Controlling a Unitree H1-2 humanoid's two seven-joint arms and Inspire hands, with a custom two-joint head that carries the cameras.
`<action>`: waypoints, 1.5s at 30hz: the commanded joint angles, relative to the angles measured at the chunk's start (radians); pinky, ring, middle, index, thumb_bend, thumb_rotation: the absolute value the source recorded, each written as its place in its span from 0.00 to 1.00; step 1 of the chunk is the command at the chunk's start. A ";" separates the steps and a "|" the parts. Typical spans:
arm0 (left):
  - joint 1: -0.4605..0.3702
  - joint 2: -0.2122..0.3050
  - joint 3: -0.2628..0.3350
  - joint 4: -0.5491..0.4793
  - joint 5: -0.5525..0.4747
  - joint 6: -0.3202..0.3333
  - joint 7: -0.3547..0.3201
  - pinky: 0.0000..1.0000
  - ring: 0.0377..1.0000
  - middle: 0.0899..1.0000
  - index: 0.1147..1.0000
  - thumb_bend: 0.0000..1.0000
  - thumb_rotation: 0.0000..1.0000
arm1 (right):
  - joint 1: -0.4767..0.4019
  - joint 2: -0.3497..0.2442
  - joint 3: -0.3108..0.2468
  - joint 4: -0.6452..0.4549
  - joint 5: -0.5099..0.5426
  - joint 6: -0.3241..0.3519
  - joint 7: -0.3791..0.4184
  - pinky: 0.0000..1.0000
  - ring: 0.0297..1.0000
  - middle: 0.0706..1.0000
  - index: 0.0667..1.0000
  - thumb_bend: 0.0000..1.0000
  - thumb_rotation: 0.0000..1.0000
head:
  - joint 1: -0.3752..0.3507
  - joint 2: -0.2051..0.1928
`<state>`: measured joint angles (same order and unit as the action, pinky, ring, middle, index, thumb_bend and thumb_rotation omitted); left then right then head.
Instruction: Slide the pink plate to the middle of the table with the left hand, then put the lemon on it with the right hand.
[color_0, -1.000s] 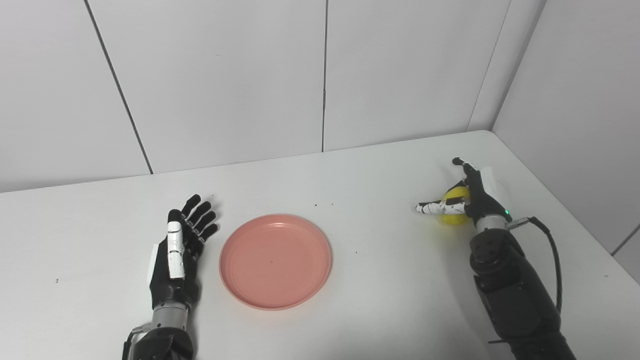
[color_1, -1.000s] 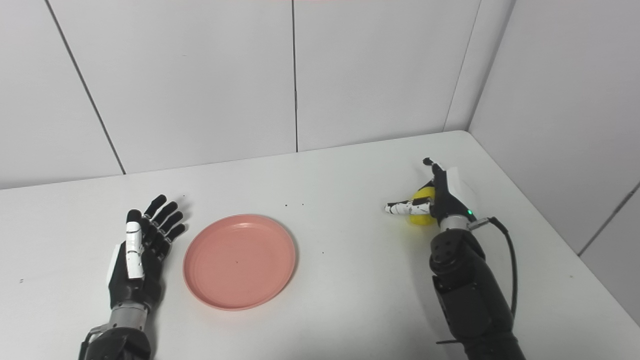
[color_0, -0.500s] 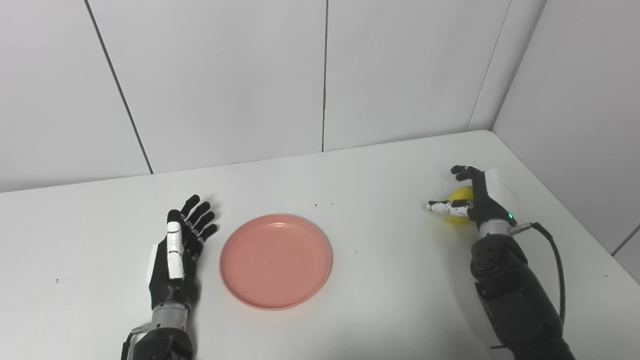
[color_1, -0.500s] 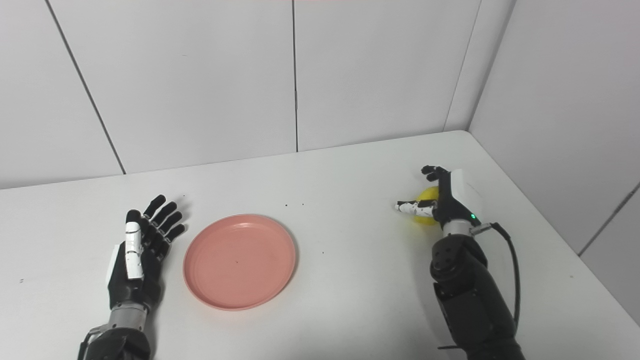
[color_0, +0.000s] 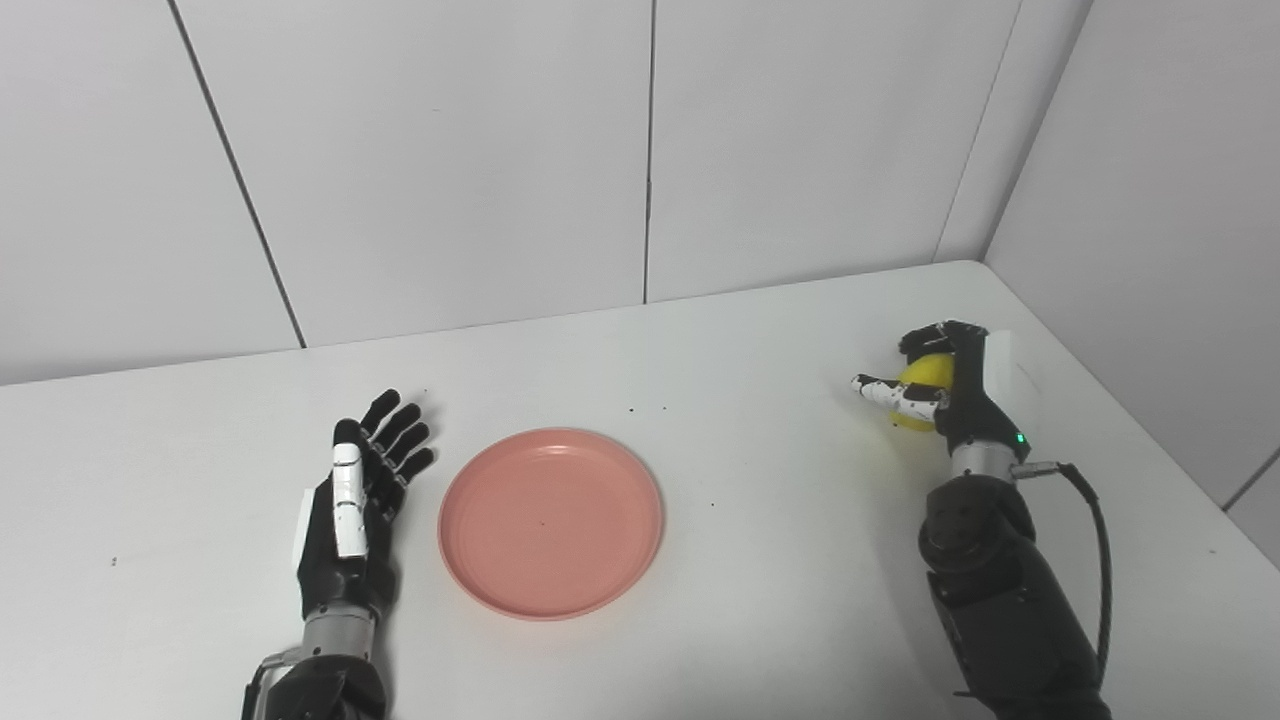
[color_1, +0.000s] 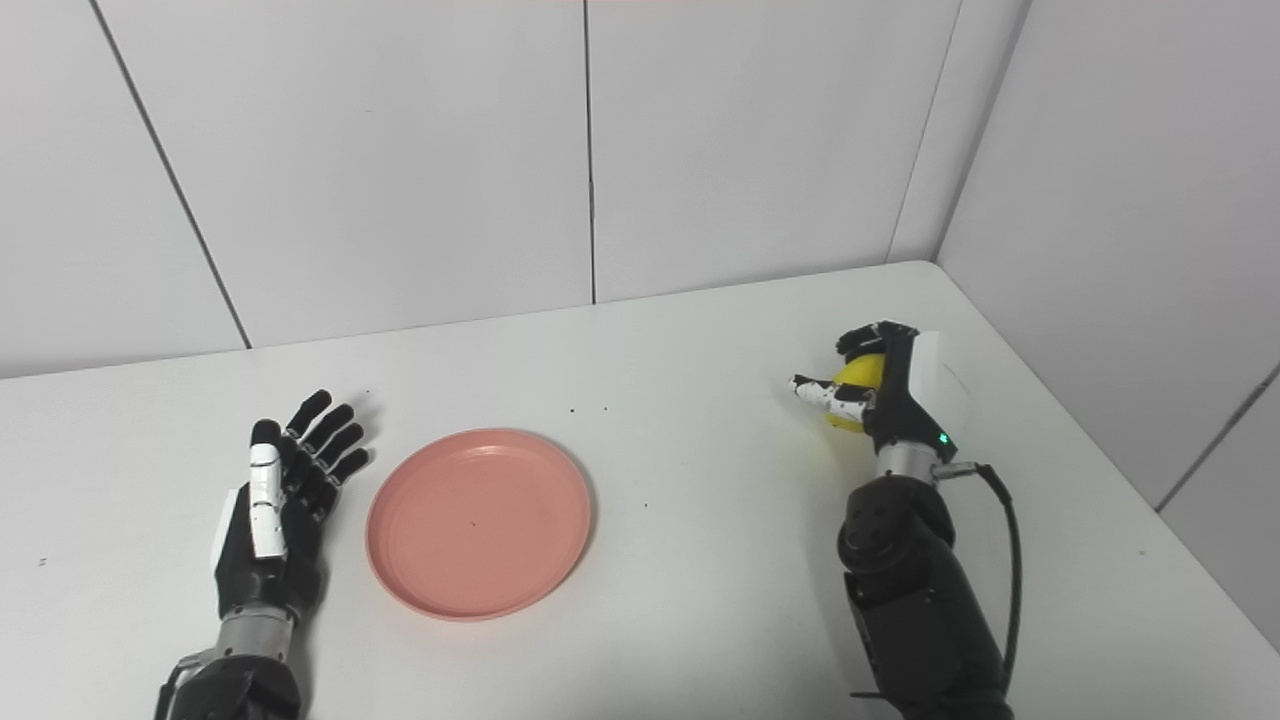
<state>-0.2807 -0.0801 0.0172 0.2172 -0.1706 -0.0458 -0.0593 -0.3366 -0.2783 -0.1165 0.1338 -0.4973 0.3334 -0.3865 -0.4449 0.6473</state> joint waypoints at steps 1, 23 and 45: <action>-0.003 -0.003 -0.001 -0.007 0.006 0.004 0.003 0.83 0.84 0.83 0.80 0.53 1.00 | -0.039 -0.013 -0.008 -0.047 -0.007 -0.070 -0.038 0.34 0.41 0.47 0.38 0.50 0.00 | 0.002 -0.001; 0.007 -0.006 -0.016 -0.027 0.024 0.010 0.001 0.83 0.84 0.83 0.81 0.53 1.00 | -0.003 0.122 0.152 -0.240 0.017 -0.168 0.054 0.33 0.41 0.48 0.39 0.49 0.00 | 0.035 0.009; 0.023 -0.028 -0.070 -0.077 0.062 0.045 0.009 0.89 0.89 0.87 0.86 0.52 1.00 | -0.012 0.224 0.346 -0.237 -0.052 -0.217 0.161 0.34 0.40 0.46 0.48 0.49 0.00 | 0.216 0.026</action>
<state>-0.2524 -0.0931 -0.0441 0.1674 -0.1175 -0.0042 -0.0521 -0.3161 -0.0564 0.2223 -0.0716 -0.5301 0.1652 -0.2304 -0.2288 0.6750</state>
